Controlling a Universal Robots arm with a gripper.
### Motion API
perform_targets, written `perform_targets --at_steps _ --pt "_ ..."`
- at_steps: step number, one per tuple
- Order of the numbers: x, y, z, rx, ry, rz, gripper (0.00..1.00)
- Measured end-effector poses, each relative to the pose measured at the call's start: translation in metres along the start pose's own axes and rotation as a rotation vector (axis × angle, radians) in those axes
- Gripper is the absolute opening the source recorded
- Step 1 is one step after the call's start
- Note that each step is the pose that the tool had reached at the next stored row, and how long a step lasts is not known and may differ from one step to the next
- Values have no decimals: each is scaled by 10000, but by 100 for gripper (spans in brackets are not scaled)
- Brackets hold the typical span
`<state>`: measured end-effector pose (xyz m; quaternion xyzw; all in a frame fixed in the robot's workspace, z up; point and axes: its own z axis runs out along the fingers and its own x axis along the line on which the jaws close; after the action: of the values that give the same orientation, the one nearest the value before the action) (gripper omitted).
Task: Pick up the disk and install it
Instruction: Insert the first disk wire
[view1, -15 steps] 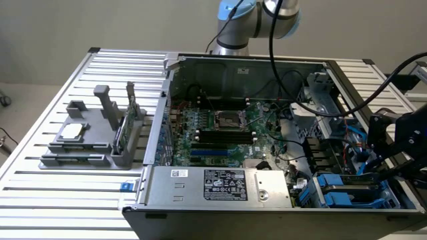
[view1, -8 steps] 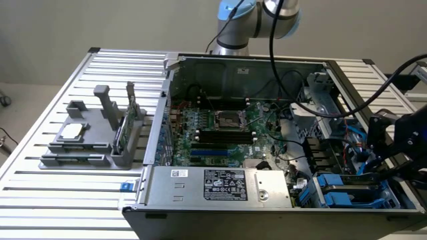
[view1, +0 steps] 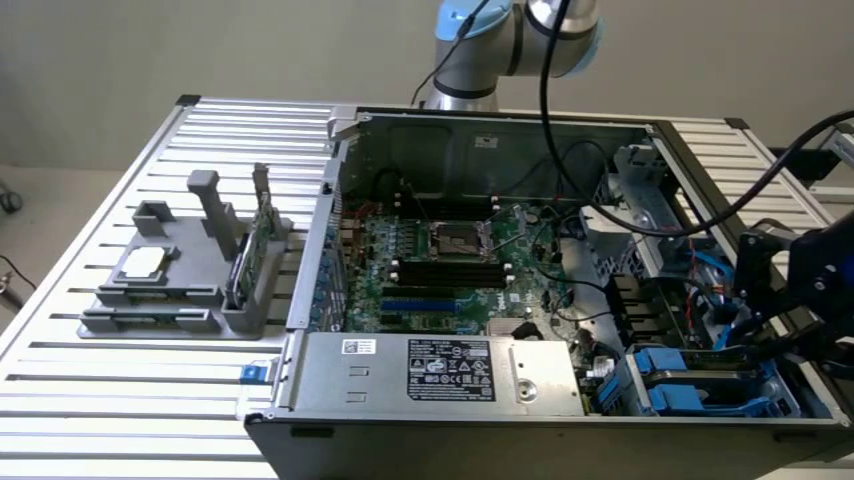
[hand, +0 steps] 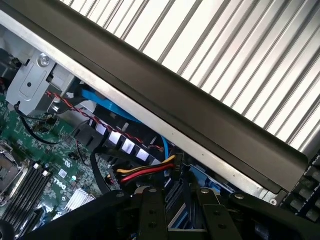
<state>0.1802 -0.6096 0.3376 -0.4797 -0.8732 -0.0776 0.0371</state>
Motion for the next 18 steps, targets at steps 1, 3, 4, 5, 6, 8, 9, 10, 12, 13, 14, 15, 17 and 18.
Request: perform_targets --at_steps 1,3,4,5,6,8,9,10,12,13,14,15,17,18 --pt "-1 2 0 -1 3 7 30" --pt "-4 6 1 -3 6 18 30" --pt "-6 8 2 -4 7 23 30" --pt "-6 10 2 -5 9 28 30" --pt "-7 11 2 -5 9 35 30" --pt "-8 14 2 -5 9 47 30" --pt "-9 15 3 -6 9 52 30" --pt "-9 16 3 -7 10 56 30" --pt "-9 16 4 -9 11 62 30" --pt "-9 16 4 -10 12 65 30" --pt "-9 16 5 -12 14 67 28" --pt "-10 16 5 -13 16 69 21" --pt "-10 17 5 -12 15 74 21" --pt "-10 17 5 -12 14 76 17"
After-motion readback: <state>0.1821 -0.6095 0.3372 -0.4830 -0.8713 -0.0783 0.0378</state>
